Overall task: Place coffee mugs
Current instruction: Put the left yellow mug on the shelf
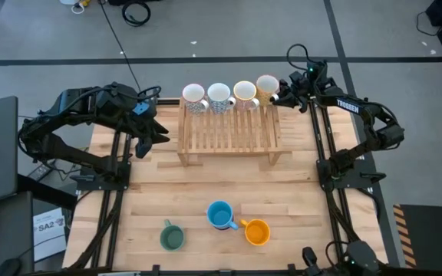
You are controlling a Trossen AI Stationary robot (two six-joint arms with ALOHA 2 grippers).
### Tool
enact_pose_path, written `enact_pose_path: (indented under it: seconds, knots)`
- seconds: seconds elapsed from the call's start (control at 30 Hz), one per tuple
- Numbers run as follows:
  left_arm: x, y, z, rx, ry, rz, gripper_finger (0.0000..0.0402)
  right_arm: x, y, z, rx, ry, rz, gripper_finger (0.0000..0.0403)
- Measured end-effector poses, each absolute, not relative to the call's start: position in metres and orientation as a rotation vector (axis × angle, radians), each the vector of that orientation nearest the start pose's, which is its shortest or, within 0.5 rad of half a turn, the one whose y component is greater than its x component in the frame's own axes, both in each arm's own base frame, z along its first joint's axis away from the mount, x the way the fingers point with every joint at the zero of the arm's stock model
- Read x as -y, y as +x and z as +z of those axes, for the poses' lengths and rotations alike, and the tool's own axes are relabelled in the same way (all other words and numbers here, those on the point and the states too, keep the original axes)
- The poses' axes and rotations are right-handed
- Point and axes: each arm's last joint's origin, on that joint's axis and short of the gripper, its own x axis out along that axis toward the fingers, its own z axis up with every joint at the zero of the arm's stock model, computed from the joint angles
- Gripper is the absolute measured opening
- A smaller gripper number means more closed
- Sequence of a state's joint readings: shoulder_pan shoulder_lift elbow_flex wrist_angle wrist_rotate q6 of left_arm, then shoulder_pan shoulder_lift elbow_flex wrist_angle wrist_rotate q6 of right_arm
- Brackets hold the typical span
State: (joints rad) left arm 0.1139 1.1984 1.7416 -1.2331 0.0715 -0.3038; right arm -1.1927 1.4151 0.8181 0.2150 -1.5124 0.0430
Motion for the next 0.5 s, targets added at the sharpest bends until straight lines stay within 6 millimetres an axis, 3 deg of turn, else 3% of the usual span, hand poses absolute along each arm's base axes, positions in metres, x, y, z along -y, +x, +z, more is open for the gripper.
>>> enact_pose_path:
  seconds: [0.5]
  knots:
    - [-0.018, 0.176, 0.466, -0.677, -0.355, 0.145, 0.0146, 0.252, 0.12, 0.251, -0.085, 0.492, 0.333, 0.0107]
